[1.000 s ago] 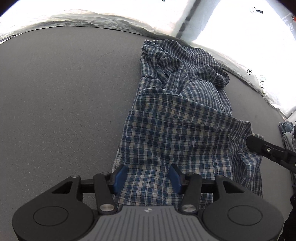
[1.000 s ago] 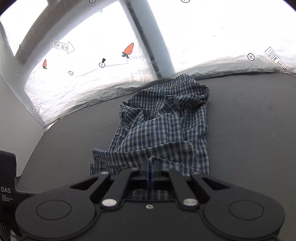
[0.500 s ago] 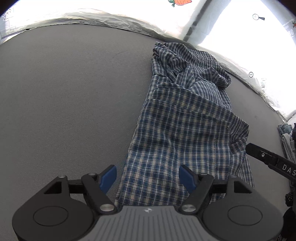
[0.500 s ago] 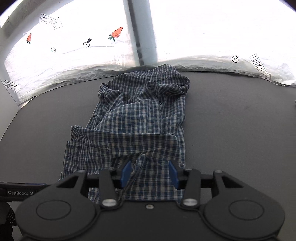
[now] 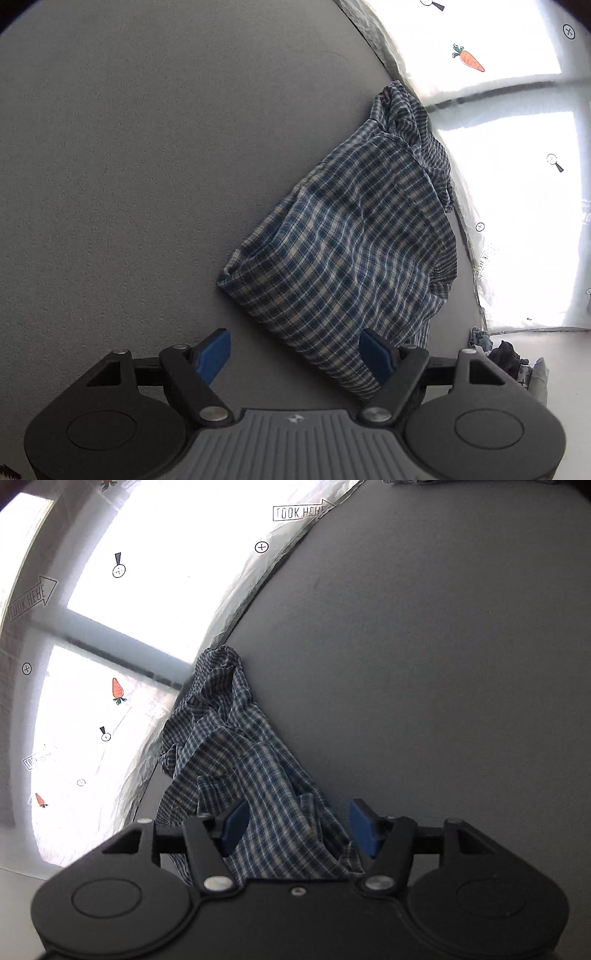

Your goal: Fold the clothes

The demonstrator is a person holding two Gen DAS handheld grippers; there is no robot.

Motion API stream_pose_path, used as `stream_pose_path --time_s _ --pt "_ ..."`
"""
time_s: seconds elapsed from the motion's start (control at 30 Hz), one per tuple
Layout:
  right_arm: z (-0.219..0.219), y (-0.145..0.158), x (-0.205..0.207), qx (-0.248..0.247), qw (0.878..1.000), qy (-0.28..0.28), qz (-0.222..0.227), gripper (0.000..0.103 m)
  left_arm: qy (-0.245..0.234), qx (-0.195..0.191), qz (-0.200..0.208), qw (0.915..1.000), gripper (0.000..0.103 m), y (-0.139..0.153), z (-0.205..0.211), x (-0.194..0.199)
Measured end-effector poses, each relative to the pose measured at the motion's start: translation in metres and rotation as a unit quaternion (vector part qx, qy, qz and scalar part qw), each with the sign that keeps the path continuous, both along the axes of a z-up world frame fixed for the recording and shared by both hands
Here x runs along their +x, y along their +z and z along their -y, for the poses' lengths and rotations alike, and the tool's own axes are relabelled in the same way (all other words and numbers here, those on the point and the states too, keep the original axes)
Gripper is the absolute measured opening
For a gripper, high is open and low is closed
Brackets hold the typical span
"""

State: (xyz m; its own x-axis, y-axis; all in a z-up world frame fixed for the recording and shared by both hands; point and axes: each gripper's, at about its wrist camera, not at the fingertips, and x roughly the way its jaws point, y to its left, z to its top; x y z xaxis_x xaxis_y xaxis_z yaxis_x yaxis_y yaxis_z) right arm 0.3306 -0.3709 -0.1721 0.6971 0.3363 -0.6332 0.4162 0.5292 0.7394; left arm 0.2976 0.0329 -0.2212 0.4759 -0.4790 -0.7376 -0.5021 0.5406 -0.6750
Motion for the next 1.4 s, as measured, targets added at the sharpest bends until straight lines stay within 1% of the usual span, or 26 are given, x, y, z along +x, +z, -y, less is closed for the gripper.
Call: stream_pose_path --time_s 0.03,0.1,0.2,0.23,0.27,0.33,0.47,0.53,0.6,0.63,0.73,0.77,0.8,0.83,0.87,0.9,0.93,0.97,1.0,1.03,1.07,1.13,1.17,1.27,1.4 --pt "0.004 -0.008 -0.007 0.031 0.999 -0.015 -0.005 0.064 0.012 -0.013 -0.003 0.9998 0.077 -0.004 -0.001 -0.003" --pt "0.009 -0.025 -0.018 0.094 0.994 -0.044 -0.016 0.065 0.040 -0.038 -0.004 0.9985 0.077 -0.011 -0.003 -0.008" --pt "0.009 -0.055 -0.033 0.203 0.974 -0.101 -0.029 0.070 0.078 -0.077 -0.002 0.9940 0.078 -0.019 -0.010 -0.010" --pt "0.006 -0.063 -0.037 0.227 0.967 -0.111 -0.035 0.070 0.084 -0.085 -0.001 0.9929 0.080 -0.021 -0.011 -0.009" --pt "0.003 -0.067 -0.039 0.239 0.963 -0.115 -0.041 0.070 0.086 -0.090 -0.001 0.9923 0.081 -0.023 -0.012 -0.008" --pt "-0.005 -0.070 -0.039 0.242 0.963 -0.113 -0.040 0.070 0.084 -0.094 0.000 0.9919 0.081 -0.025 -0.013 -0.004" --pt "-0.018 -0.071 -0.035 0.252 0.961 -0.116 -0.023 0.072 0.084 -0.102 0.001 0.9912 0.082 -0.031 -0.016 0.006" --pt "-0.024 -0.073 -0.029 0.250 0.961 -0.119 -0.022 0.075 0.085 -0.113 -0.001 0.9899 0.086 -0.035 -0.017 0.013" --pt "-0.030 -0.074 -0.023 0.245 0.962 -0.120 -0.024 0.076 0.082 -0.122 -0.001 0.9891 0.090 -0.038 -0.017 0.021" --pt "-0.032 -0.075 -0.021 0.240 0.963 -0.119 -0.025 0.076 0.078 -0.125 -0.001 0.9891 0.094 -0.038 -0.017 0.025" --pt "-0.037 -0.075 -0.012 0.230 0.966 -0.114 -0.025 0.075 0.066 -0.120 -0.008 0.9906 0.096 -0.037 -0.015 0.037" --pt "-0.038 -0.075 -0.009 0.230 0.967 -0.110 -0.024 0.072 0.063 -0.116 -0.009 0.9912 0.095 -0.036 -0.015 0.040" --pt "-0.040 -0.076 -0.004 0.232 0.967 -0.106 -0.025 0.056 0.059 -0.112 -0.009 0.9919 0.095 -0.035 -0.014 0.044" --pt "-0.040 -0.078 0.000 0.235 0.966 -0.101 -0.027 0.047 0.056 -0.108 -0.010 0.9925 0.087 -0.035 -0.014 0.047" --pt "-0.041 -0.079 0.004 0.239 0.966 -0.098 -0.029 0.046 0.053 -0.104 -0.010 0.9931 0.074 -0.034 -0.014 0.050" --pt "-0.042 -0.079 0.007 0.242 0.965 -0.094 -0.029 0.042 0.050 -0.100 -0.010 0.9937 0.072 -0.034 -0.014 0.053" --pt "-0.043 -0.080 0.011 0.246 0.965 -0.091 -0.030 0.036 0.046 -0.096 -0.010 0.9943 0.069 -0.033 -0.014 0.056" --pt "-0.043 -0.079 0.013 0.246 0.965 -0.087 -0.031 0.033 0.045 -0.092 -0.011 0.9947 0.061 -0.033 -0.013 0.057" --pt "-0.043 -0.078 0.015 0.243 0.966 -0.081 -0.032 0.027 0.047 -0.089 -0.013 0.9948 0.055 -0.034 -0.014 0.057" --pt "-0.043 -0.077 0.017 0.240 0.967 -0.076 -0.033 0.021 0.048 -0.086 -0.014 0.9950 0.047 -0.035 -0.014 0.057" --pt "-0.042 -0.076 0.017 0.239 0.968 -0.072 -0.034 0.019 0.052 -0.087 -0.016 0.9947 0.033 -0.037 -0.014 0.056" --pt "-0.041 -0.070 0.017 0.228 0.971 -0.055 -0.031 0.015 0.063 -0.095 -0.014 0.9934 0.018 -0.036 -0.015 0.049" --pt "-0.040 -0.067 0.016 0.222 0.973 -0.046 -0.029 0.015 0.062 -0.092 -0.008 0.9938 0.014 -0.030 -0.013 0.043" --pt "-0.039 -0.049 0.012 0.204 0.979 -0.019 -0.011 0.013 0.059 -0.085 0.010 0.9947 0.012 -0.012 -0.007 0.026" --pt "-0.028 -0.026 -0.002 0.203 0.979 -0.006 0.013 0.013 0.054 -0.074 0.033 0.9952 0.012 0.011 0.002 0.003"
